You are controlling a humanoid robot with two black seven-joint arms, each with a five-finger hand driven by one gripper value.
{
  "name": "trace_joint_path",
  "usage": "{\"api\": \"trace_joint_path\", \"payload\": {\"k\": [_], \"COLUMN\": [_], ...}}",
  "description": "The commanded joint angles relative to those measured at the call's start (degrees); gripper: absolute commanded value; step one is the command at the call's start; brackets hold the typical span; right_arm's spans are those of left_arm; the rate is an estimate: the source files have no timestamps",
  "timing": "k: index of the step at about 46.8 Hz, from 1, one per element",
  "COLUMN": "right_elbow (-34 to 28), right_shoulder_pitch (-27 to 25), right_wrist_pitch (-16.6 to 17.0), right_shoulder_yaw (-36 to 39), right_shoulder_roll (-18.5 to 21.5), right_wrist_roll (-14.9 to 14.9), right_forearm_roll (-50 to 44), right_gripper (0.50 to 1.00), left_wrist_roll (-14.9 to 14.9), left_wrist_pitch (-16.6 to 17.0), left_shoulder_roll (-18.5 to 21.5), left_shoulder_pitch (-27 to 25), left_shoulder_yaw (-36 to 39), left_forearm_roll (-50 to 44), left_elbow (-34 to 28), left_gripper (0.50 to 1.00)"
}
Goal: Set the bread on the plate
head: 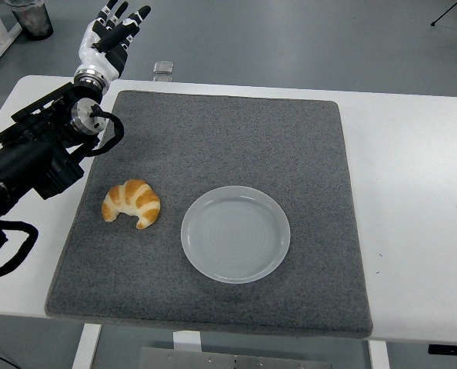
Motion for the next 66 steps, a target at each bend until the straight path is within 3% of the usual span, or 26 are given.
{"api": "trace_joint_path", "payload": {"k": [1,30,45,66], "right_elbow": [0.0,0.0,0.0,0.0], "right_shoulder_pitch": [0.0,0.0,0.0,0.0], "right_wrist_pitch": [0.0,0.0,0.0,0.0], "right_shoulder_yaw": [0.0,0.0,0.0,0.0], "right_shoulder_roll": [0.0,0.0,0.0,0.0], "right_wrist_roll": [0.0,0.0,0.0,0.0], "right_forearm_roll": [0.0,0.0,0.0,0.0], "right_gripper": [0.952,0.952,0.952,0.952], "left_wrist_roll": [-0.5,-1.3,-1.2,-0.8], "left_wrist_pitch": [0.1,-1.1,-1.7,-14.1], "left_shoulder_roll": [0.0,0.8,4.7,14.7], "left_shoulder_pitch": [0.0,0.6,1.0,0.2], "left_shoulder_yaw": [0.0,1.0,4.0,16.2], "left_forearm_roll": [0.0,0.3,12.0,15.7], "left_elbow": [0.0,0.0,0.5,-2.6], "left_gripper": [0.996,0.996,0.996,0.994]}}
